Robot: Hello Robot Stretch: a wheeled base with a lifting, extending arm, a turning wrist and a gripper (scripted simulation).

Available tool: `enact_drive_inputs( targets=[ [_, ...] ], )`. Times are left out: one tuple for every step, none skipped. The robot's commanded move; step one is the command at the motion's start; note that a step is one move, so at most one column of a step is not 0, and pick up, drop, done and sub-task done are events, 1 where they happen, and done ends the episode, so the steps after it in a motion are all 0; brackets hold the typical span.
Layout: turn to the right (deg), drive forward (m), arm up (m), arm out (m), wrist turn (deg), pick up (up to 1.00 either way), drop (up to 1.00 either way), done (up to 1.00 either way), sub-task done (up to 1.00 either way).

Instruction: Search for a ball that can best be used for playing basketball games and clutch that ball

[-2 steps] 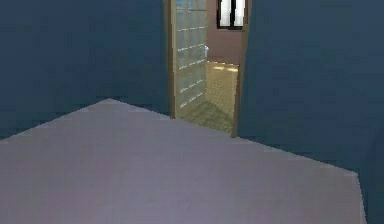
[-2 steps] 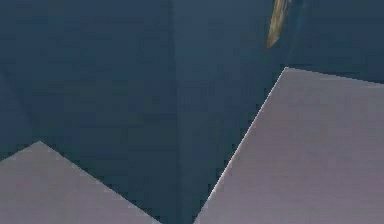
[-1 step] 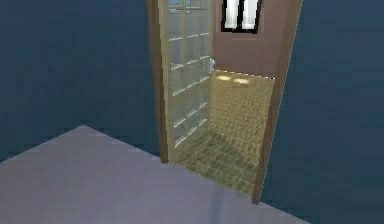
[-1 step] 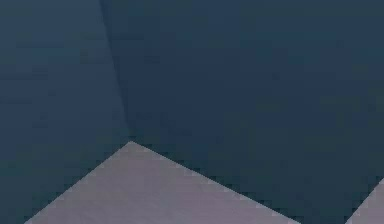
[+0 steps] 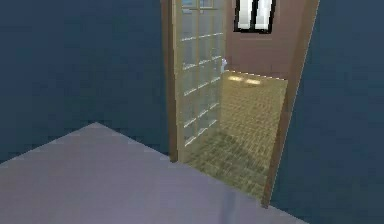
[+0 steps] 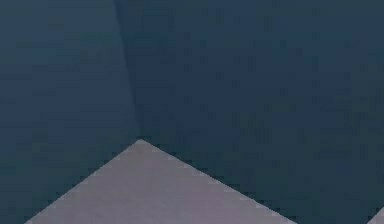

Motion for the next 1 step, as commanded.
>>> enact_drive_inputs(
  targets=[
    [0.0,1.0,0.0,0.0,0.0,0.0,0.0,0.0,0.0]
  ],
)
